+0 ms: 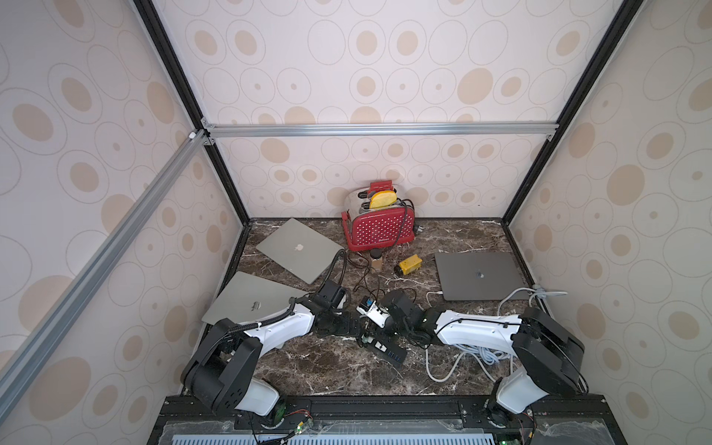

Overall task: Unplug the laptop charger
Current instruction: Remove the plug from the socket.

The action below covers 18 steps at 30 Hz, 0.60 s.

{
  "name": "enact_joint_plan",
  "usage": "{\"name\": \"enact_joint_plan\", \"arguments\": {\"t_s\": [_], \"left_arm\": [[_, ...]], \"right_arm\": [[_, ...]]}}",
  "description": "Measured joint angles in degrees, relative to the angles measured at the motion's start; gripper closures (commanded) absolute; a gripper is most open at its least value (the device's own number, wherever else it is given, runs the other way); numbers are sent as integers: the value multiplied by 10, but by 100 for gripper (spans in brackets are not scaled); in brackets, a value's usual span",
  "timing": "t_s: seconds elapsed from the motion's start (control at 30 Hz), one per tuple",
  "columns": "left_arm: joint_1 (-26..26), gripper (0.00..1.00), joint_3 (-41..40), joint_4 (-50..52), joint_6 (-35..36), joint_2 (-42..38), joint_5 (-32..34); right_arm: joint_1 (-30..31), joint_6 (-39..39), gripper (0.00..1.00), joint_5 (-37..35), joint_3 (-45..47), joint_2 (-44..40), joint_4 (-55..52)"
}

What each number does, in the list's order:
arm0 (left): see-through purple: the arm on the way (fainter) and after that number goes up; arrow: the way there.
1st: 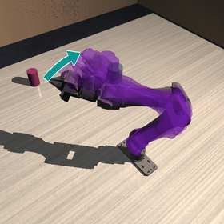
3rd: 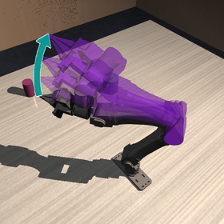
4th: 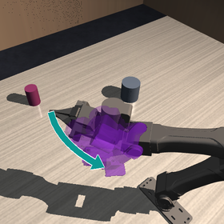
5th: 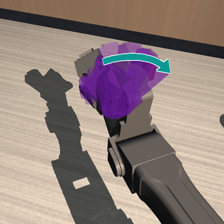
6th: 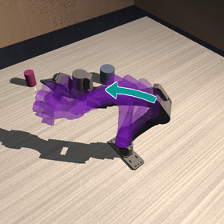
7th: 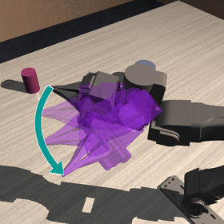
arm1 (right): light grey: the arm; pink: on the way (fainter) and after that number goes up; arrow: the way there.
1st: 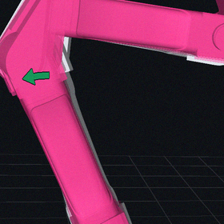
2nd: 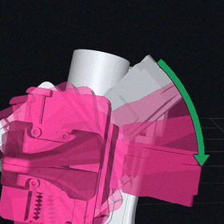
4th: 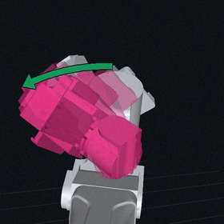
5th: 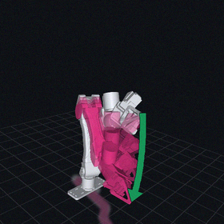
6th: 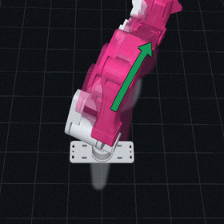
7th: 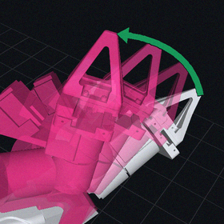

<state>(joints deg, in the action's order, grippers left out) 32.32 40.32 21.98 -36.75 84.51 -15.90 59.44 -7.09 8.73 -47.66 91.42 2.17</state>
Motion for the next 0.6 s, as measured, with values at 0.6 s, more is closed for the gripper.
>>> {"name": "enact_joint_plan", "arguments": {"t_s": [0.6], "left_arm": [[31,1,23,25,-26,20,30]], "right_arm": [[1,-6,100,-1,43,-11,74]]}}
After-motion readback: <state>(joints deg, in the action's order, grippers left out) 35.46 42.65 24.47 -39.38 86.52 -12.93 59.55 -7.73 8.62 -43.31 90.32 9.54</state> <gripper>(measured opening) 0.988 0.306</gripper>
